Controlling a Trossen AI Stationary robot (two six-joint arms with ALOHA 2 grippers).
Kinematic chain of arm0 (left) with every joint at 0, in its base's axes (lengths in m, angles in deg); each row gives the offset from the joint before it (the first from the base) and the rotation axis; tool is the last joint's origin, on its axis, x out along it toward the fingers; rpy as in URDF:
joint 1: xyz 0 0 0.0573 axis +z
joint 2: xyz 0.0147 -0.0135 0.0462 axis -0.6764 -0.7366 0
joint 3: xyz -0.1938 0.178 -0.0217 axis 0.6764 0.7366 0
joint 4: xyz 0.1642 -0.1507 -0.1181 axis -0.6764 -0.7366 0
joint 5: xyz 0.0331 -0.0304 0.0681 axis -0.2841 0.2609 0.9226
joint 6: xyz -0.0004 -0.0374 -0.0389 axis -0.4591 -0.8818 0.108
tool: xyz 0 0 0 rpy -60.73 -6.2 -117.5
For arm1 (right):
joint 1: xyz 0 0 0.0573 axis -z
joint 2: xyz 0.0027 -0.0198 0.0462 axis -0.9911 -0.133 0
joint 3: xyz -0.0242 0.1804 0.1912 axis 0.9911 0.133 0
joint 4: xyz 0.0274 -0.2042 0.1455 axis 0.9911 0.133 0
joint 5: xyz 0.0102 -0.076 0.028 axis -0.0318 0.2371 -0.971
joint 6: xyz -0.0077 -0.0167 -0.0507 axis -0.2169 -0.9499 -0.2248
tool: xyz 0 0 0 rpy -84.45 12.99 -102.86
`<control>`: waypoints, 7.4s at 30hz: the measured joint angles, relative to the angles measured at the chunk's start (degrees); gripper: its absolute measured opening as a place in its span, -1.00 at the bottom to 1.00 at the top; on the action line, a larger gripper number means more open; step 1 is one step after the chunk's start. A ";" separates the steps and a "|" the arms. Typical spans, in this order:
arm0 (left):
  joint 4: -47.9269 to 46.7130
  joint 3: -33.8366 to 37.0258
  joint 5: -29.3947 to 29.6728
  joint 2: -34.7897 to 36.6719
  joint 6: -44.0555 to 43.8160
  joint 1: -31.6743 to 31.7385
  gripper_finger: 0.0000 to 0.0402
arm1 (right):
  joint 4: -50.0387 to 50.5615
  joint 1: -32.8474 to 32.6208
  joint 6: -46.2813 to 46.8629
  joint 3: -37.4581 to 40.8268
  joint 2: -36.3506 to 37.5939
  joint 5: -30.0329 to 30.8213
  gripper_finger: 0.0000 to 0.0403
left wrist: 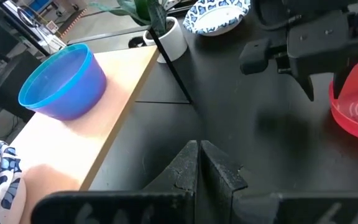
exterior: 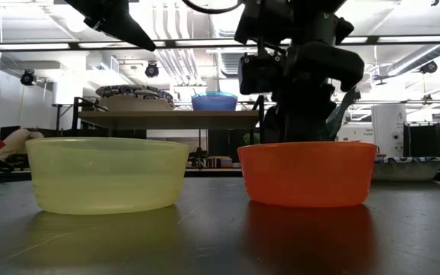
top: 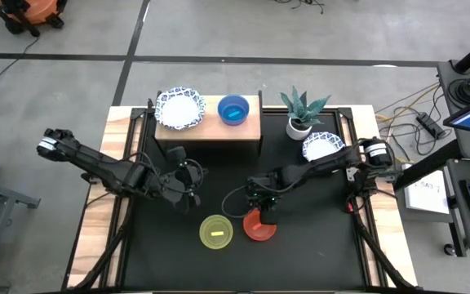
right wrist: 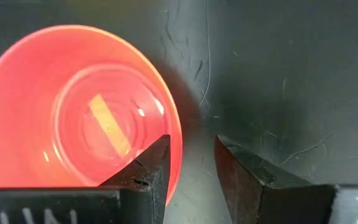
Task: Place and stack bowls onto a shelf
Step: Stack the orange bowl on top of the blue bowl on the shelf, then stack the yellow bowl on top of the orange bowl on the shelf
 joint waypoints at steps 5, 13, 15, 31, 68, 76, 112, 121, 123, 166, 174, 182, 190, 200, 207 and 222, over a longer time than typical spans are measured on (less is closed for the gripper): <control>-0.02 0.00 0.00 0.00 0.00 0.00 -1.00 | -0.14 0.00 0.29 0.23 -0.89 -0.01 -0.45; 0.02 0.00 0.02 0.02 0.00 0.00 -1.00 | 0.02 0.02 2.33 0.37 -0.24 -0.03 -0.59; 0.04 0.00 0.02 0.02 0.00 0.00 -1.00 | 0.00 0.02 2.29 0.38 -0.14 -0.05 -0.74; 0.23 -0.02 0.05 0.04 0.49 0.00 -1.00 | 15.57 7.95 0.39 -16.51 6.76 -3.46 -0.96; -0.44 -0.02 0.05 0.09 1.07 0.00 -1.00 | 24.74 44.17 2.96 -61.33 -15.57 -3.06 -0.75; -0.42 -0.02 0.04 0.07 1.07 0.02 -1.00 | 24.69 44.19 2.09 -61.33 -14.03 -3.00 -0.48; -0.70 -0.02 -0.17 -0.13 -0.20 0.01 -1.00 | 28.34 33.13 -11.65 -51.14 -1.25 -1.04 -0.95; -0.68 -0.02 -5.03 -0.13 -2.41 0.02 -1.00 | 6.58 18.67 -11.07 -16.68 18.58 -1.03 -0.95; -0.45 -0.02 -5.23 -0.13 -2.58 0.02 -1.00 | 0.98 15.80 -10.33 -8.75 22.58 -0.99 -0.95; -7.24 -9.66 -37.05 -32.22 -27.46 0.48 -0.36 | -39.45 7.63 -11.42 37.18 40.72 -1.52 -0.95; -6.99 -9.88 -39.07 -33.44 -27.27 0.51 -0.72 | -38.83 7.63 -11.24 37.18 40.72 -1.52 -0.95; -7.36 -11.76 -39.59 -31.13 -25.89 2.61 -0.99 | -34.17 7.63 -11.08 37.20 40.76 -1.54 -0.95; -17.70 -26.42 -38.69 -27.71 -14.53 10.94 -1.00 | -29.38 7.63 -11.57 37.20 40.81 -2.04 -0.95; -31.09 -51.24 -29.32 -28.10 -6.43 33.35 -1.00 | -29.15 7.65 -13.71 37.20 40.83 -3.49 -0.95; -30.88 -58.75 -33.05 -29.05 -2.19 48.31 -1.00 | -29.01 7.65 -13.63 37.20 40.83 -3.51 -0.95; -27.46 -56.63 -35.63 -34.49 1.17 53.24 -1.00 | -27.66 7.65 -12.08 37.20 40.83 -3.62 -0.95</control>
